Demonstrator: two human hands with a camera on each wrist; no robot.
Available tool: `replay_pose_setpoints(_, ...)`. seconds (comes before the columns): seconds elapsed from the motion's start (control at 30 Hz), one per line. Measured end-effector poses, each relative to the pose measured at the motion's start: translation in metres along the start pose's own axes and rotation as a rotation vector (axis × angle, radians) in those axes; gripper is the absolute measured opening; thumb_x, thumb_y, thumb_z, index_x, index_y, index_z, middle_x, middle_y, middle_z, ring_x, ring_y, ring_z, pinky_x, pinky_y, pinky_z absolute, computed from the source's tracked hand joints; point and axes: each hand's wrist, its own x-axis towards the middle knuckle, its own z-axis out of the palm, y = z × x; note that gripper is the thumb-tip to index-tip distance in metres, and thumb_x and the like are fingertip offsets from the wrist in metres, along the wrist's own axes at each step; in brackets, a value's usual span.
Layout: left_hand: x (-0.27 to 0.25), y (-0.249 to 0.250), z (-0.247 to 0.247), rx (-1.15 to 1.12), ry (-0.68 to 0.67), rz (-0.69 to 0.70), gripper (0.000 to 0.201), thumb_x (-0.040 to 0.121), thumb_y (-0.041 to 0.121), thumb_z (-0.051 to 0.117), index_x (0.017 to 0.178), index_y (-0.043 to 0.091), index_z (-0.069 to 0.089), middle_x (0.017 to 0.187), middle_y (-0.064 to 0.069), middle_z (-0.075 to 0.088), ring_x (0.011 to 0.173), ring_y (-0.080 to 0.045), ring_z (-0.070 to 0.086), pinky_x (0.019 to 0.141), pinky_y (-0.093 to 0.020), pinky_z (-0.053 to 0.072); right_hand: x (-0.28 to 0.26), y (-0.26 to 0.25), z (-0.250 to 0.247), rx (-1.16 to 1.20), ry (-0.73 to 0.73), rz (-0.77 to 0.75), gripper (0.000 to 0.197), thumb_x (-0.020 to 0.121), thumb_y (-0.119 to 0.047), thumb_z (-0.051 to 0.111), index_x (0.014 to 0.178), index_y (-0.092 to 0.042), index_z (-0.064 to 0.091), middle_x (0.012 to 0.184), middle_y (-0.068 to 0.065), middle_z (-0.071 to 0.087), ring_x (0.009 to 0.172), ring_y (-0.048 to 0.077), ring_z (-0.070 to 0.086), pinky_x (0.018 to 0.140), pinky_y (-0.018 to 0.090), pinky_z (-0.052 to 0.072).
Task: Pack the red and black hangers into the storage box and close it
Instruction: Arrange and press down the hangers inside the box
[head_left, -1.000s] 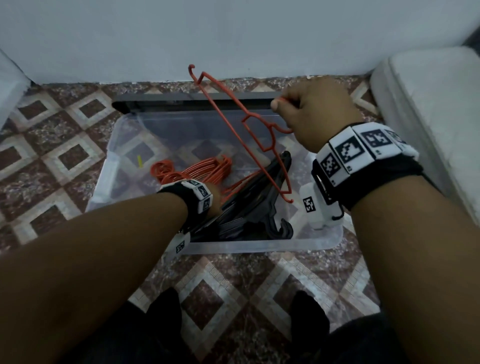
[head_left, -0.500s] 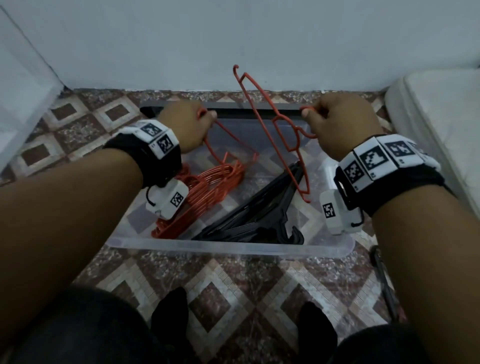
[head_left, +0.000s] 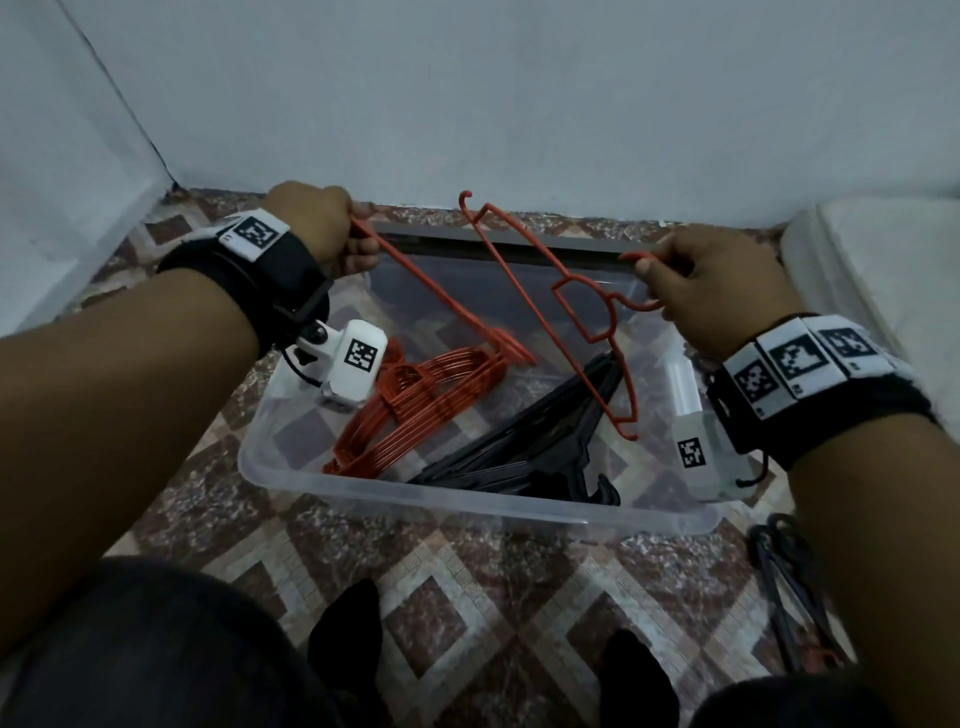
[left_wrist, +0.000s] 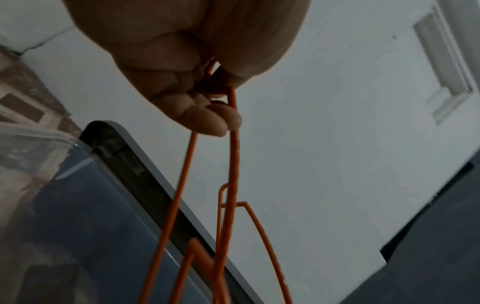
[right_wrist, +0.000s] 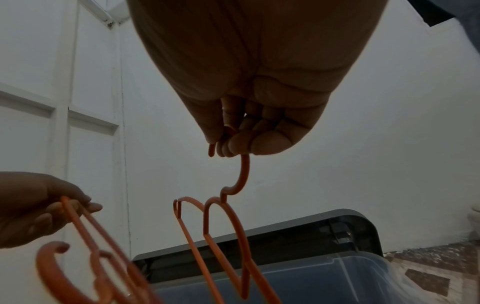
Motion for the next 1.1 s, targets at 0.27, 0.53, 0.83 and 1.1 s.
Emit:
replay_pose_setpoints(0.27,-0.005,-0.005,-0.001,-0.084,-0.084,-0.179,0.03,0.096,0.01,0.036,0.073,0.006,0.055,0.039,-0.001,0.054,0.033,-0.007,0.053,0.038,-0.019,0.048,-0.005,-0.011,0.001,0.125,-0.102,-0.034,0.02,0.098,-0.037,0.056,0.088,-0.022,0.066,0.074,-0.004,0.067,0.073,0.016,0.065,0.068,0.031,0.052)
replay_pose_setpoints(0.53,-0.005,-0.013,-0.001,-0.005,-0.118,-0.337,0.032,0.1,0.011,0.031,0.074,0.005,0.05,0.038,-0.003,0.054,0.029,-0.01,0.052,0.028,-0.015,0.037,-0.013,-0.032,0.004,0.187,-0.273,-0.135,0.037,0.085,-0.06,0.059,0.087,-0.024,0.062,0.073,-0.007,0.061,0.066,0.009,0.056,0.057,0.025,0.04)
replay_pose_setpoints(0.83,-0.012,-0.023,0.008,0.104,-0.123,-0.339,0.026,0.1,0.021,0.039,0.081,0.006,0.05,0.057,-0.008,0.057,0.036,-0.013,0.055,0.036,-0.022,0.048,-0.01,-0.04,0.018,0.046,-0.208,-0.2,0.008,0.096,-0.028,0.06,0.094,-0.02,0.058,0.079,-0.008,0.056,0.073,0.014,0.054,0.064,0.027,0.036)
replay_pose_setpoints(1.1,-0.011,-0.025,0.018,1.126,-0.294,0.697,0.062,0.086,0.068,0.051,0.129,0.022,0.055,0.13,-0.009,0.057,0.118,-0.03,0.053,0.101,-0.04,0.042,-0.004,-0.039,0.014,0.041,-0.026,-0.197,0.013,0.101,-0.021,0.046,0.11,-0.014,0.052,0.087,0.002,0.055,0.079,0.025,0.05,0.065,0.034,0.036)
